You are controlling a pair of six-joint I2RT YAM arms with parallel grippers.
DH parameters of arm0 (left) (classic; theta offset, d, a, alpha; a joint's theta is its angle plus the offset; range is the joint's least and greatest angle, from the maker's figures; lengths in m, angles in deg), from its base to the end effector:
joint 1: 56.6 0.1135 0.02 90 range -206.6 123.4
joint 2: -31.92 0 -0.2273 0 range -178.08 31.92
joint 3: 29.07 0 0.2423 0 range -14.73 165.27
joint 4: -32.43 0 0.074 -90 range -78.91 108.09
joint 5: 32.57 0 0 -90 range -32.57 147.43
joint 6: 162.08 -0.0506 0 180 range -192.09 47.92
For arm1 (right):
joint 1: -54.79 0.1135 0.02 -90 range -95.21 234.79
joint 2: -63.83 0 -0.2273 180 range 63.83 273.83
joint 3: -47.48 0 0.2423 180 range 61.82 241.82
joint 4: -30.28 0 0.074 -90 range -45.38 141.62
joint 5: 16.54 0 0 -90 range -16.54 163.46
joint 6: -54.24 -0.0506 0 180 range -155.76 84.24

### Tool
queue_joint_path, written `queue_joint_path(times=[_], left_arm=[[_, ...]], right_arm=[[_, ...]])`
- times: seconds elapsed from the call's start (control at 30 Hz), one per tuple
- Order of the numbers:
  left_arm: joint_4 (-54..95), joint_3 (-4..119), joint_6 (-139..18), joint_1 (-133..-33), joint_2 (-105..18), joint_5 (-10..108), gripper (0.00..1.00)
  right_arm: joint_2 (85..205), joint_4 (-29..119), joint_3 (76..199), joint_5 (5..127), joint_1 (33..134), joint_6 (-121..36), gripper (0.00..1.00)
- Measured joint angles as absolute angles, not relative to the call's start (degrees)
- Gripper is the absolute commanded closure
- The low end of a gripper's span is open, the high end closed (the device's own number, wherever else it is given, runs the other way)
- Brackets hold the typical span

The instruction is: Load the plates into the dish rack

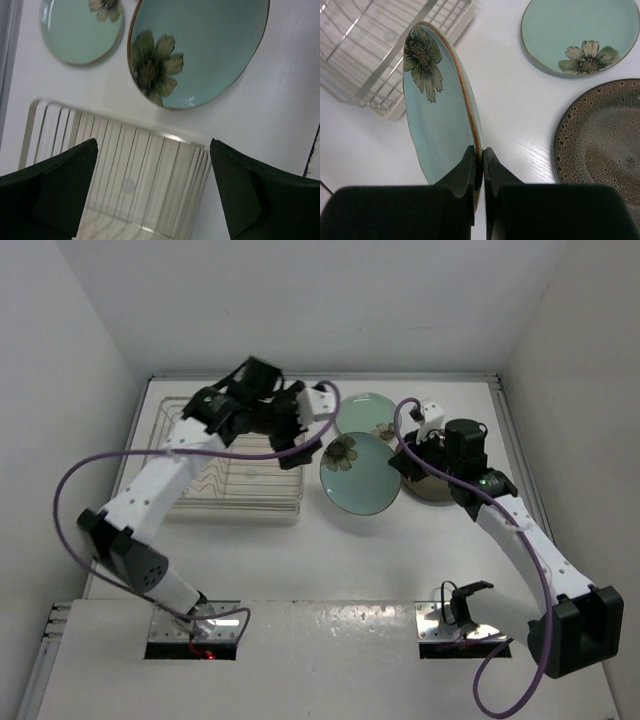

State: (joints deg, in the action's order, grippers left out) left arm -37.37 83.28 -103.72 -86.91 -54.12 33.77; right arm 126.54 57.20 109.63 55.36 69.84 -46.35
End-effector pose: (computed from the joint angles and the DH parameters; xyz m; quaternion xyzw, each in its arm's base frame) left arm 0.2564 -0.1734 0.3648 0.5322 0.7293 -0.1839 0.3886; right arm 0.2532 0.0844 0.2568 -0.1144 0.8404 0.2448 0.4699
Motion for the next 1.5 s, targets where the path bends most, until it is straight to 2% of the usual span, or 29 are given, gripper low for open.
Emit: queue_joint_path(times=[0.23, 0.53, 0.6, 0.67, 0.77, 0.8, 0.87, 1.07, 1.1, 1.13, 1.17, 1.23, 1.5], left_arm=[[-35.25, 95.15, -107.9, -96.81, -71.12, 31.19, 0.01], [-34.23, 96.07, -112.2, -99.78, -75.65, 29.58, 0.01], [-33.94, 96.07, -112.4, -99.8, -76.5, 28.85, 0.16], [-33.66, 96.07, -112.57, -99.8, -77.22, 28.07, 0.27], [-33.9, 96.07, -112.79, -99.83, -77.77, 26.69, 0.53], [-33.9, 96.07, -112.99, -99.83, -77.83, 26.38, 0.77], [-34.49, 96.03, -113.36, -99.83, -77.83, 25.1, 0.99], [-36.11, 95.85, -113.86, -99.93, -77.09, 24.88, 1.0], [-36.11, 95.98, -113.91, -100.04, -76.74, 25.55, 1.0], [-36.3, 96.33, -113.93, -100.15, -76.5, 26.19, 1.0], [-36.87, 97.29, -114.13, -100.33, -76.37, 27.0, 1.0], [-37.94, 100.09, -114.74, -100.68, -76.32, 30.6, 1.0], [-39.32, 107.24, -124.03, -95.85, -69.7, 39.7, 1.0]], right_arm=[[126.02, 61.92, 109.44, 51.51, 70.45, -39.79, 1.0], [119.99, 60.52, 107.08, 46.85, 71.46, -38.35, 1.0], [118.94, 59.54, 106.53, 45.8, 71.46, -38.39, 1.0], [118.52, 58.69, 106.16, 44.95, 71.46, -38.48, 1.0], [118.37, 56.85, 105.15, 44.62, 71.46, -38.63, 1.0], [118.24, 56.37, 104.74, 44.69, 71.44, -38.63, 1.0], [117.96, 55.91, 104.1, 45.17, 71.41, -38.46, 1.0], [117.41, 54.71, 103.4, 45.83, 71.44, -37.45, 1.0], [117.3, 54.45, 103.4, 45.98, 71.46, -37.54, 0.88], [116.88, 54.07, 103.4, 46.11, 71.46, -37.8, 0.7], [116.51, 53.59, 103.4, 46.39, 71.52, -38.76, 0.42], [115.0, 51.76, 103.54, 47.2, 71.5, -40.95, 0.02], [110.02, 49.35, 109.31, 52.49, 71.5, -42.46, 0.0]])
